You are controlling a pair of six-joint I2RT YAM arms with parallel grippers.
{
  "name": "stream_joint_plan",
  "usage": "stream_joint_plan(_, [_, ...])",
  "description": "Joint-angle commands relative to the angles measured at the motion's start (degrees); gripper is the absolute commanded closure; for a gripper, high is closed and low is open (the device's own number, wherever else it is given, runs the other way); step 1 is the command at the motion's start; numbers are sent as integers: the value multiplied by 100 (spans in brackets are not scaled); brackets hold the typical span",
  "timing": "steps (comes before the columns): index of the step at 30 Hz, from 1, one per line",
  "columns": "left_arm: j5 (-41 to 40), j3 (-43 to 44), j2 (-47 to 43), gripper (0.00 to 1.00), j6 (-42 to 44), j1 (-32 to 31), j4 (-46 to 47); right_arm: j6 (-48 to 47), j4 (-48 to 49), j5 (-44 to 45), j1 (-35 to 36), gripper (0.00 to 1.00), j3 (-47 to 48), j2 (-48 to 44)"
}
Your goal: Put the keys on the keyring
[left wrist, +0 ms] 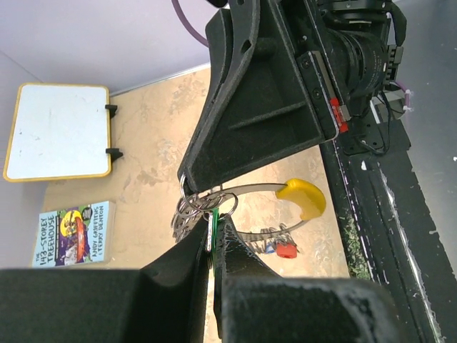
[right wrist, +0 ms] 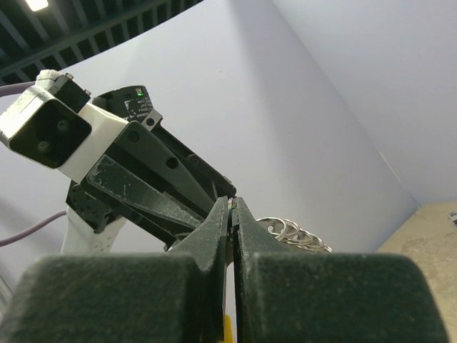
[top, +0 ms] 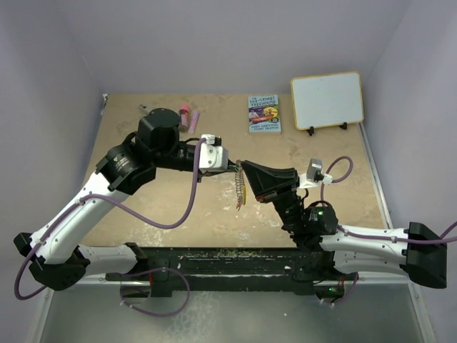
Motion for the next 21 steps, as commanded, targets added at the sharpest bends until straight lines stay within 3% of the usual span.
stream_joint_plan(1, [-106,369,-26,96,254,-38,22,24,348,-98,6,100,218,-85])
stream_joint_plan(6, [-509,510,-47,97,283,-36,85,8,263,-117,2,100,168,-210])
stream_joint_plan(21, [-610,824,64,97,709,-32,-182,41,-76,-112,2,100,193,-318])
